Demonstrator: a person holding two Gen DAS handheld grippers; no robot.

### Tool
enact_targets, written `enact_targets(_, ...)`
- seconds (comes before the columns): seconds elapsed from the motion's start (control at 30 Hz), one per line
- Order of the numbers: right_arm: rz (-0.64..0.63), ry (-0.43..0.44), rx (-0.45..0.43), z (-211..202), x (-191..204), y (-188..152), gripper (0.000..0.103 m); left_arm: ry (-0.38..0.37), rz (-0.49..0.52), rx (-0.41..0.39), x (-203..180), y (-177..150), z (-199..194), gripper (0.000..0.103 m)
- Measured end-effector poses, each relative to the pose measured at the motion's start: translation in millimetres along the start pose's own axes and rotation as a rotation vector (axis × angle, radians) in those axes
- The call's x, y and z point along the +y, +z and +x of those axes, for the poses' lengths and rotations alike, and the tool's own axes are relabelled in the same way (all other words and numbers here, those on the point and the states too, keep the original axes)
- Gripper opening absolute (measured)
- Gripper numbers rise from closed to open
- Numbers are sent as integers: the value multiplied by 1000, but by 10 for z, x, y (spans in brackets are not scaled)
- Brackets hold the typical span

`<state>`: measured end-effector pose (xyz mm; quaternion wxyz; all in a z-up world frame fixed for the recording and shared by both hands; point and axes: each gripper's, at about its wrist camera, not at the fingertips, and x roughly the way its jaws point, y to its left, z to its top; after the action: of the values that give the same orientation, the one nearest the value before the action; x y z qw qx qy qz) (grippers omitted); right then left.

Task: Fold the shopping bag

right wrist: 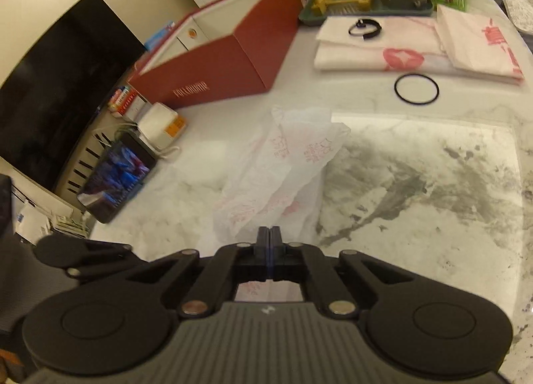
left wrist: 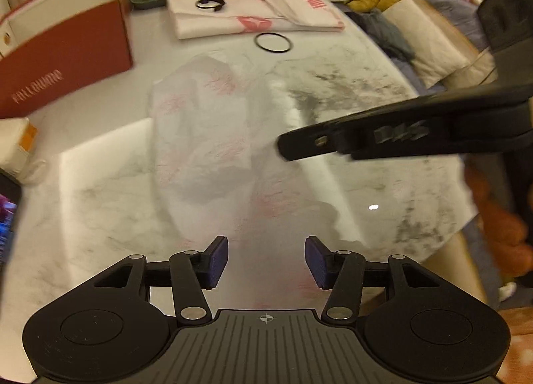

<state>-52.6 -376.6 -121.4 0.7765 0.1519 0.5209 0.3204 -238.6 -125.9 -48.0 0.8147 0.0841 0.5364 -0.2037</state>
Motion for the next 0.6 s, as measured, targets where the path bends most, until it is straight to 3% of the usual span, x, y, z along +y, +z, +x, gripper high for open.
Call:
enact_targets(0.13,12,18,-19,-114,5,3,0,66,-18,-27,163,-4,60,51)
enact_targets(0.17,18,17,-21,-131,-5,-7,0,67,-36,-28,224,-8,77,41)
enact_targets(0.33,64,-2,-4,-126,-107,-60,1,-1,-162,-58,497,-49,61,25)
enact_targets(0.43,120,15,-3,-104,-190,-84,32,-25,-250,-77,657,-113,52,22)
enact_targets(0.47,124,17,-9,-94,-196,-93,52,-39,-282,-80,715,-130,53,22)
enact_targets(0.6,63,-38,18,88,-119,-105,54,-68,-436,-105,966,-244,22,22)
